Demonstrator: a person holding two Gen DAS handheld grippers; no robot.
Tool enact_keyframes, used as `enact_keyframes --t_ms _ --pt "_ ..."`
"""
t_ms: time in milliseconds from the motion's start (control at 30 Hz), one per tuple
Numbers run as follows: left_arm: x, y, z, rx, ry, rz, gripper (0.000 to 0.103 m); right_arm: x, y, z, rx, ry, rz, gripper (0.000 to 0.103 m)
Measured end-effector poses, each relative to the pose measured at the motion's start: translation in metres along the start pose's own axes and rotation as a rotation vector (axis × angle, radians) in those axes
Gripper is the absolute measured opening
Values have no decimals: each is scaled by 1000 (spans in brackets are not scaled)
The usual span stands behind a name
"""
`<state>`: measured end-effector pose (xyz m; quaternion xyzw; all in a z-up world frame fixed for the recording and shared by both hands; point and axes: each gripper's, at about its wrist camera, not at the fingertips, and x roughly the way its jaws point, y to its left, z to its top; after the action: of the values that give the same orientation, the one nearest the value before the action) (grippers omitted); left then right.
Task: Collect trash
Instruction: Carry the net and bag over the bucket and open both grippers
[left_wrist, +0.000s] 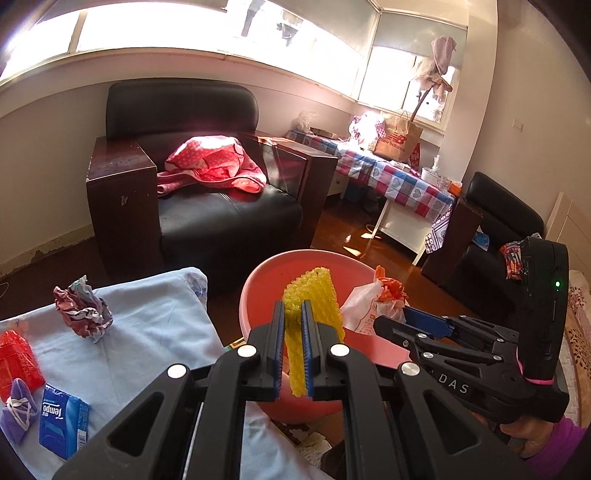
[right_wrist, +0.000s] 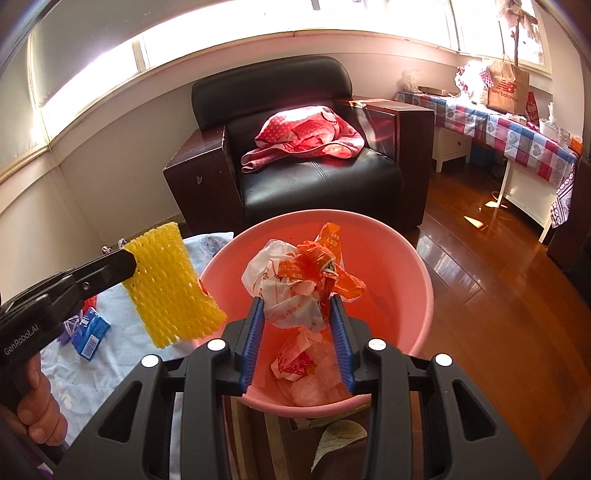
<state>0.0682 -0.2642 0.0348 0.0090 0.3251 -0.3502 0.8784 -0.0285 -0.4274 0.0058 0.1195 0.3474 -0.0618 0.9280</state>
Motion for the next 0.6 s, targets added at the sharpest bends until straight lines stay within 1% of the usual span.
enact_keyframes --t_ms 367,600 --pt "37 -1 -4 -18 45 -31 8 12 0 -4 -8 32 -39 36" --pt "49 3 -12 -28 79 -18 8 15 3 -9 -25 46 -60 36"
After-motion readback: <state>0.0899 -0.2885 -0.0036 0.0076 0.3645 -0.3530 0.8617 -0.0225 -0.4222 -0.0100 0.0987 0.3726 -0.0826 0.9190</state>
